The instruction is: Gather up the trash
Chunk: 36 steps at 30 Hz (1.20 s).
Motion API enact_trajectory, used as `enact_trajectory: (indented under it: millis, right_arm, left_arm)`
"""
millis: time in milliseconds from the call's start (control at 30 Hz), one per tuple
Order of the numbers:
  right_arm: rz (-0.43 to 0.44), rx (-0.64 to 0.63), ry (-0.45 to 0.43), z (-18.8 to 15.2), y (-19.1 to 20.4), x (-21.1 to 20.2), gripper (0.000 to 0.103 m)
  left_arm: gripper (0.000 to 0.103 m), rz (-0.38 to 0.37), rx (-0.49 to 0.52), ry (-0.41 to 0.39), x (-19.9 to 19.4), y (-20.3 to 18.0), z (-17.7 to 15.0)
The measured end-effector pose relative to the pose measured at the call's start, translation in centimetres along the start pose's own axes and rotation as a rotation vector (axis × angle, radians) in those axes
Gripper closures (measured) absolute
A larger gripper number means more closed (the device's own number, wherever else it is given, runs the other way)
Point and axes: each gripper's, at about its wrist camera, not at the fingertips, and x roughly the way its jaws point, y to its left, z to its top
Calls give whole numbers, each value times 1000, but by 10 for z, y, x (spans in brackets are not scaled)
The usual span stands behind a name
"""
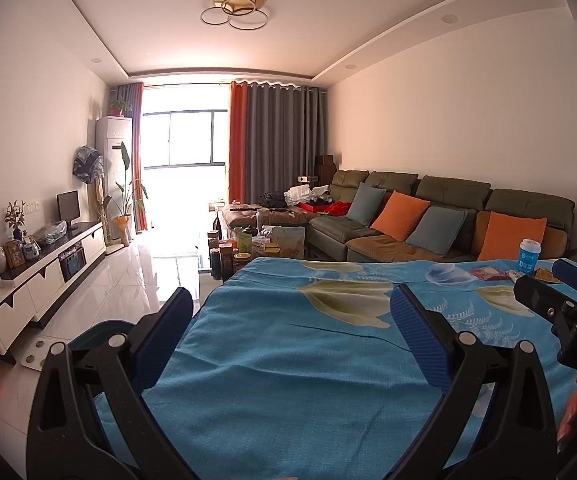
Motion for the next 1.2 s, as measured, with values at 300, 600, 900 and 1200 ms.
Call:
enact_trajectory:
  millis: [300,600,900,1200]
  right_arm:
    - [-5,-2,-6,2,-1,-2,7]
    - [-4,-1,-8,2,-1,-1,7]
    - [-9,-2,-8,4,-2,0,7]
    - [-9,0,-9,4,-3,-1,7]
  left_arm:
    - [6,0,0,-1,0,0,0]
    - [6,5,0,-3,-1,0,2]
    - [6,11,-4,-7,-4,2,5]
    - [6,17,-6,-7,-5,2,5]
